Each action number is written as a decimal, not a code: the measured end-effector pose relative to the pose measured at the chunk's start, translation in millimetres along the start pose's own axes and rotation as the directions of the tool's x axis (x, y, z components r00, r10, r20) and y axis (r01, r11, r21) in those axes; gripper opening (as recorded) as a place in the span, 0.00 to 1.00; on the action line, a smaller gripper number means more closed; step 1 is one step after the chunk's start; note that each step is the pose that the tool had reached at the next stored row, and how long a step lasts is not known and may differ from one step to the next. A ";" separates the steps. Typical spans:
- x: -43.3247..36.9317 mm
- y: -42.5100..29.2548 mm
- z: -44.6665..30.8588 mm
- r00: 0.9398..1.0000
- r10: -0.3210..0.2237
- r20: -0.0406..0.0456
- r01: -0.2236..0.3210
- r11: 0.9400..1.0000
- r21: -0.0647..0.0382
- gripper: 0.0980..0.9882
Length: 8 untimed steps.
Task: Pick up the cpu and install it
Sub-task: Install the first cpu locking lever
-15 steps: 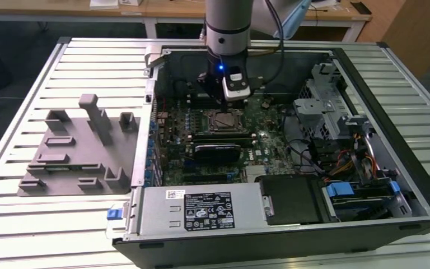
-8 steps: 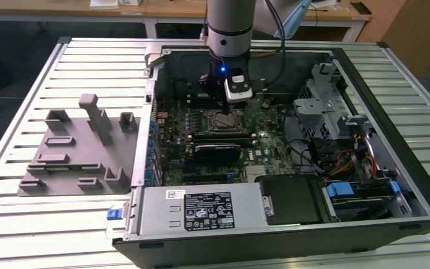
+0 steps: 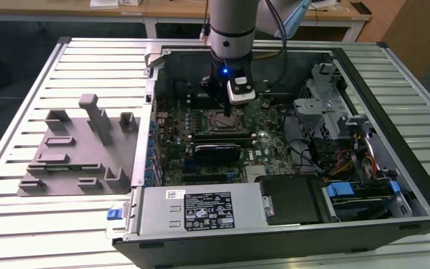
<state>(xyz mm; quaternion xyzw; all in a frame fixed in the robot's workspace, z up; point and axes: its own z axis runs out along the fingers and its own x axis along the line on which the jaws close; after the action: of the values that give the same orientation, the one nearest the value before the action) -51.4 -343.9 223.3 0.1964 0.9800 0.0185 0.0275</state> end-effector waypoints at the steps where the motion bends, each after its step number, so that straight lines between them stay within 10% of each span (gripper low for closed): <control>1: -0.2 -0.6 0.2 1.000 -0.003 0.001 0.003 1.000 0.002 0.01; 8: -1.9 -4.8 0.5 1.000 -0.022 0.004 0.022 1.000 0.011 0.01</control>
<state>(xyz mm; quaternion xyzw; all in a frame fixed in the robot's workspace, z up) -51.4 -349.1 222.7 0.1859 0.9821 0.0126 0.0286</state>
